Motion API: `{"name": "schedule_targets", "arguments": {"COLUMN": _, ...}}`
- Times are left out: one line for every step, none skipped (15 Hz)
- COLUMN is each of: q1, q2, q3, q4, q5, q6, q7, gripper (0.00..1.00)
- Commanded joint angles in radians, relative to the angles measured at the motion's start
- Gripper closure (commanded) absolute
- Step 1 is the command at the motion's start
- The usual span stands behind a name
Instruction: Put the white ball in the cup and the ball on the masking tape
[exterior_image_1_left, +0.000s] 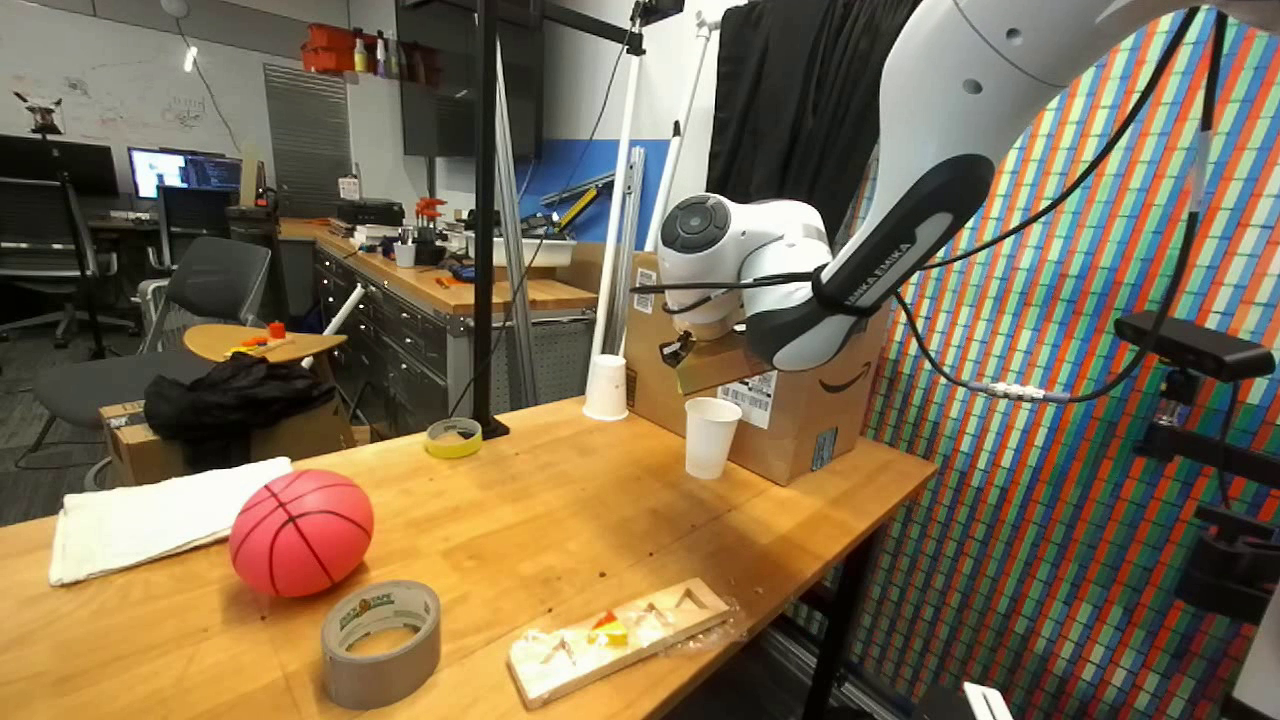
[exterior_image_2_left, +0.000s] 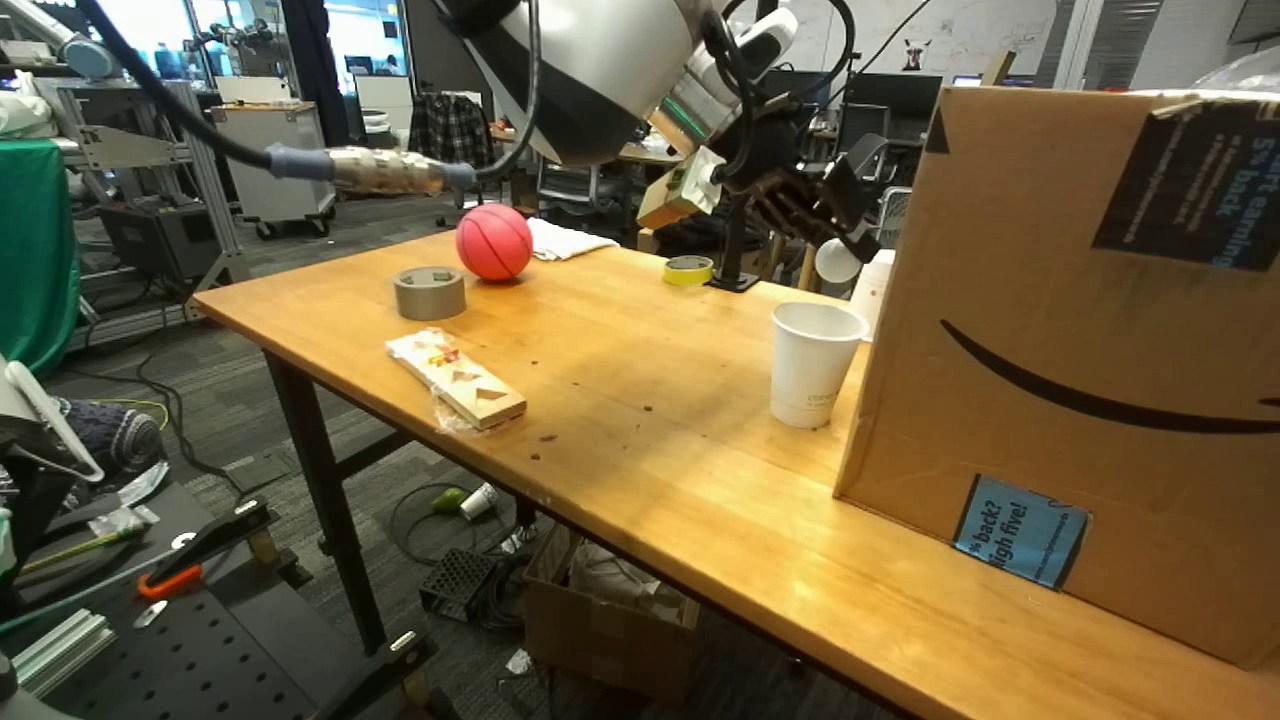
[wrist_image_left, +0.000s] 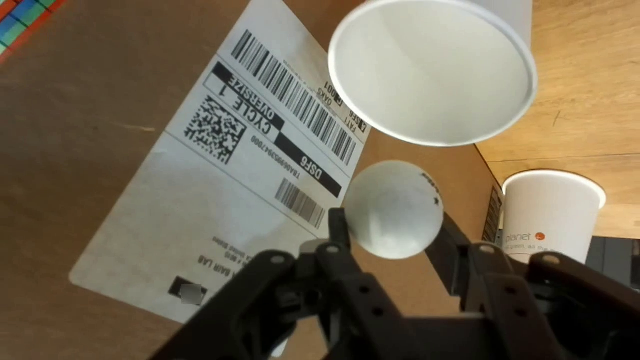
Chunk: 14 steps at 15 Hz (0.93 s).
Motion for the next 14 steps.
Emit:
{"name": "schedule_targets", "arguments": {"q1": 0.009, "q2": -0.043, "q3": 0.0, "q4": -0.027, "q5": -0.038, "q6": -0.015, "q7": 0.037, "gripper": 0.26}}
{"name": "schedule_targets", "arguments": {"q1": 0.009, "q2": -0.046, "q3": 0.0, "q4": -0.03, "q5": -0.036, "q6": -0.014, "q7": 0.037, "gripper": 0.17}}
{"name": "schedule_targets", "arguments": {"q1": 0.01, "q2": -0.05, "q3": 0.001, "q4": -0.034, "q5": -0.032, "q6": -0.014, "q7": 0.035, "gripper": 0.1}}
{"name": "schedule_targets", "arguments": {"q1": 0.012, "q2": -0.054, "q3": 0.002, "q4": -0.037, "q5": -0.033, "q6": -0.015, "q7": 0.035, "gripper": 0.03}}
{"name": "schedule_targets", "arguments": {"q1": 0.014, "q2": -0.059, "q3": 0.004, "q4": -0.04, "q5": -0.031, "q6": -0.015, "q7": 0.034, "gripper": 0.0}}
{"name": "schedule_targets", "arguments": {"q1": -0.043, "q2": -0.073, "q3": 0.069, "q4": -0.05, "q5": -0.008, "q6": -0.018, "q7": 0.013, "gripper": 0.0}}
{"name": "schedule_targets", "arguments": {"q1": -0.046, "q2": -0.089, "q3": 0.083, "q4": -0.066, "q5": 0.024, "q6": -0.007, "q7": -0.007, "gripper": 0.0}}
{"name": "schedule_targets", "arguments": {"q1": -0.053, "q2": -0.105, "q3": 0.102, "q4": -0.083, "q5": 0.059, "q6": 0.005, "q7": -0.027, "gripper": 0.0}}
{"name": "schedule_targets", "arguments": {"q1": -0.053, "q2": -0.129, "q3": 0.124, "q4": -0.107, "q5": 0.104, "q6": 0.015, "q7": -0.049, "gripper": 0.0}}
{"name": "schedule_targets", "arguments": {"q1": -0.051, "q2": -0.152, "q3": 0.145, "q4": -0.129, "q5": 0.158, "q6": 0.028, "q7": -0.071, "gripper": 0.0}}
{"name": "schedule_targets", "arguments": {"q1": -0.045, "q2": -0.177, "q3": 0.166, "q4": -0.153, "q5": 0.222, "q6": 0.041, "q7": -0.101, "gripper": 0.0}}
{"name": "schedule_targets", "arguments": {"q1": -0.036, "q2": -0.204, "q3": 0.188, "q4": -0.177, "q5": 0.286, "q6": 0.057, "q7": -0.132, "gripper": 0.0}}
{"name": "schedule_targets", "arguments": {"q1": -0.026, "q2": -0.23, "q3": 0.211, "q4": -0.2, "q5": 0.355, "q6": 0.075, "q7": -0.165, "gripper": 0.0}}
{"name": "schedule_targets", "arguments": {"q1": 0.005, "q2": -0.253, "q3": 0.213, "q4": -0.221, "q5": 0.429, "q6": 0.091, "q7": -0.2, "gripper": 0.0}}
